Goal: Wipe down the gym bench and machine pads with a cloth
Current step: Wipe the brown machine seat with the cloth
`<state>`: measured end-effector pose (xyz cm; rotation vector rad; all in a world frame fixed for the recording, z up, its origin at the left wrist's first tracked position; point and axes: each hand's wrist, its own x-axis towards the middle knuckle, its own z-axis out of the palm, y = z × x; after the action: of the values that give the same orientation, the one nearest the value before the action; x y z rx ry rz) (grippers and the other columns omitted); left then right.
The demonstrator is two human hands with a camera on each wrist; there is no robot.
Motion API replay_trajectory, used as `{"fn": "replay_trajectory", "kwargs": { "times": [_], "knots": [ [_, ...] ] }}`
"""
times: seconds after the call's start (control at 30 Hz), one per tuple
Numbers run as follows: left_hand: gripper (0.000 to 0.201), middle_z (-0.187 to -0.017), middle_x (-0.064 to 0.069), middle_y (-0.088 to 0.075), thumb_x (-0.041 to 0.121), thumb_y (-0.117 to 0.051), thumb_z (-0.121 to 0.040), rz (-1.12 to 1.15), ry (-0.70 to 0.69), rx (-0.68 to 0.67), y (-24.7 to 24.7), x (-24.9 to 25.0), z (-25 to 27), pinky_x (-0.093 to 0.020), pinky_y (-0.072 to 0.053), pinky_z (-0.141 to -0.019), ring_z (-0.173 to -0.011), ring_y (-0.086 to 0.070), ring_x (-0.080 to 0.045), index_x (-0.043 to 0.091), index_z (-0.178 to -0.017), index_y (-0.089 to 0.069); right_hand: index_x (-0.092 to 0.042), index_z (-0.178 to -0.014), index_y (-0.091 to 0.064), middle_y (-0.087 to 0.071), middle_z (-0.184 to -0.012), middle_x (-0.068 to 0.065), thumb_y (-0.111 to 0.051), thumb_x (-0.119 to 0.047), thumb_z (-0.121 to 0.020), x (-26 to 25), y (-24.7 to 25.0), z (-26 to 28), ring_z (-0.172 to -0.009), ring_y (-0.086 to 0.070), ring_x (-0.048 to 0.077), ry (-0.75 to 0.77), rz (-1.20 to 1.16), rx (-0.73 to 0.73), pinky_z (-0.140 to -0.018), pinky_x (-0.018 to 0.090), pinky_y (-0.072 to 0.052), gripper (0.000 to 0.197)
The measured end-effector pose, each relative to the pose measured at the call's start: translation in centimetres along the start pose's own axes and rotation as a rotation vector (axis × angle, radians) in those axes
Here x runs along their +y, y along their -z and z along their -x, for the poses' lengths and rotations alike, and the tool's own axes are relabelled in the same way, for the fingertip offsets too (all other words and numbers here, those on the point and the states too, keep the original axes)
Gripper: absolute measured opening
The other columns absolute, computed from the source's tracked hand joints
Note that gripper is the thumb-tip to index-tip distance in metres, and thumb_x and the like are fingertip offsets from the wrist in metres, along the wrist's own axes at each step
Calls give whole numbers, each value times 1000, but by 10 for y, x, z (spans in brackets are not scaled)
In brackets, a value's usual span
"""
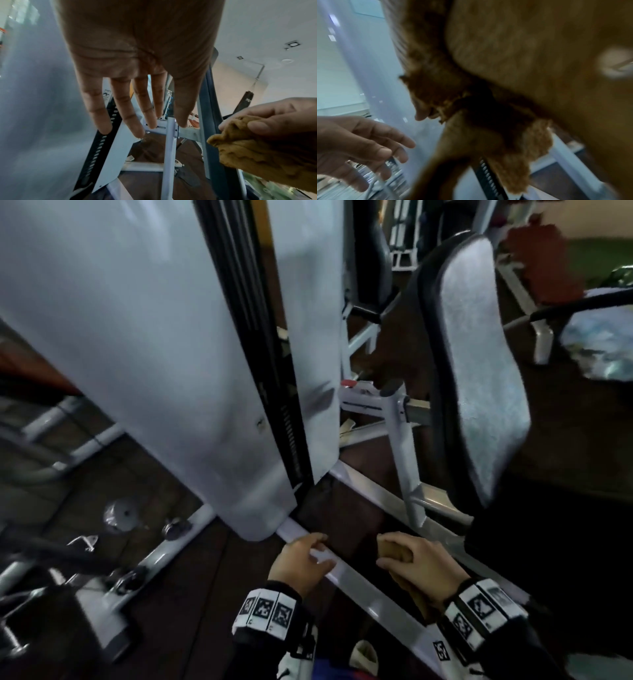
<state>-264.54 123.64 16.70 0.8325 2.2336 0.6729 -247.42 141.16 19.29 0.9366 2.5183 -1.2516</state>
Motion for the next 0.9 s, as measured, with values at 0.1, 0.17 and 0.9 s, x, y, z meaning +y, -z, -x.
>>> {"fn": "replay_trajectory", "kwargs": {
  "times": [0.1,0.17,0.9],
  "knots": [
    [50,-113,10,-65,33,-71,-80,13,74,32,8,-17,13,-25,-48,-89,-101,-62,-8,29,-127,-56,-39,-121,-57,-63,-117,-19,-69,-53,-76,-17,-11,-13,-111,-55,-3,69,28,-62,-98,20,-42,49],
    [49,-115,10,-64,34,-70,-80,20,110,69,17,-31,22,-19,-46,-86,-102,-61,-7,31,-127,-56,-38,-124,-56,-62,-119,-19,-68,-52,-77,-31,-22,-23,-114,-54,-2,114,40,-108,-99,22,-42,51],
    [52,-118,7,-63,35,-71,-81,238,630,554,120,-256,275,-19,-45,-87,-103,-60,-7,26,-129,-55,-48,-115,-58,-65,-112,-21,-68,-58,-71,-287,-293,-31,-106,-56,-5,603,326,-636,-94,16,-43,47]
  ]
}}
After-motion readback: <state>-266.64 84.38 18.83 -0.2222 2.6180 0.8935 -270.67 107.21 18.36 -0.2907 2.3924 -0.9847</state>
